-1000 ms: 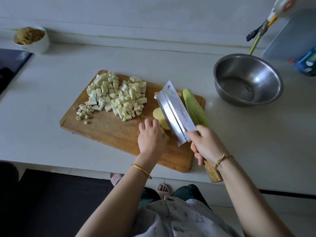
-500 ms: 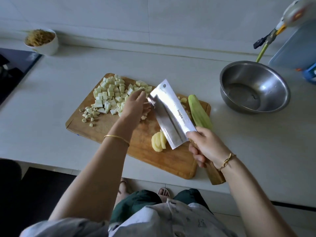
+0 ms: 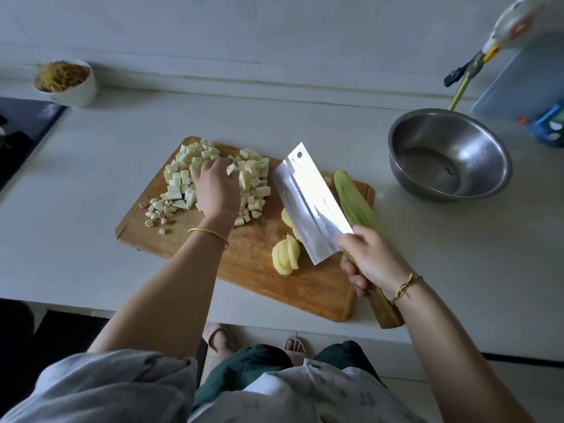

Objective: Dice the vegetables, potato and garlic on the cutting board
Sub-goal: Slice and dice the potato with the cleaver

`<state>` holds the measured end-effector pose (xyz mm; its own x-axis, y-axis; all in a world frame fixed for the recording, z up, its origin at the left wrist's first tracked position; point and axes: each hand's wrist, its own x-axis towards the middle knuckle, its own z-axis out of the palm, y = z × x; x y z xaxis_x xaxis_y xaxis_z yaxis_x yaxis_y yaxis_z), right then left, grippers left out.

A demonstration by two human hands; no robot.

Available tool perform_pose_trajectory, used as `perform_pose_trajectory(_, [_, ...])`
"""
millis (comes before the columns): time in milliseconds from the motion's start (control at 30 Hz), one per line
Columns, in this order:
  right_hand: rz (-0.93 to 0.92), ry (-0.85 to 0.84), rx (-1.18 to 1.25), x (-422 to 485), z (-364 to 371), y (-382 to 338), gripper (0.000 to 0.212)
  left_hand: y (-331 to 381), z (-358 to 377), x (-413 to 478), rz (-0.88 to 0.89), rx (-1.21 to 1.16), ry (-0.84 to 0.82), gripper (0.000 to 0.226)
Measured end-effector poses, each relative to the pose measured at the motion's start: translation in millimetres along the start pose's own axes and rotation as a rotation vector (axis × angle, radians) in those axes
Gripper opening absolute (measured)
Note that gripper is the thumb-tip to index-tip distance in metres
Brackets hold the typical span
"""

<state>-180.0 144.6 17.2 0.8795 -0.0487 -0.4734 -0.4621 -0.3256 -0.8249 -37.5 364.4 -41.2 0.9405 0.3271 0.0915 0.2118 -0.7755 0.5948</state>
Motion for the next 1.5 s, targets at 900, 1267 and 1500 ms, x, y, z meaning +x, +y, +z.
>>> perform_pose_trajectory(900, [-0.006, 0.032, -0.168, -11.8, -3.9, 27.7, 0.022, -13.9, 6.3, -100.7, 0.702, 0.407, -0.637, 0.052])
perform_pose_trajectory(1267, [-0.123, 0.039, -0.557, -10.4, 8.8, 40.3, 0.031, -18.6, -9.0, -137.0, 0.147, 0.308, -0.429, 0.066])
perform_pose_trajectory(1500, [-0.175, 0.046, -0.667, -10.2, 11.1, 38.7, 0.033, -9.1, 1.2, -136.9, 0.069, 0.131, -0.444, 0.046])
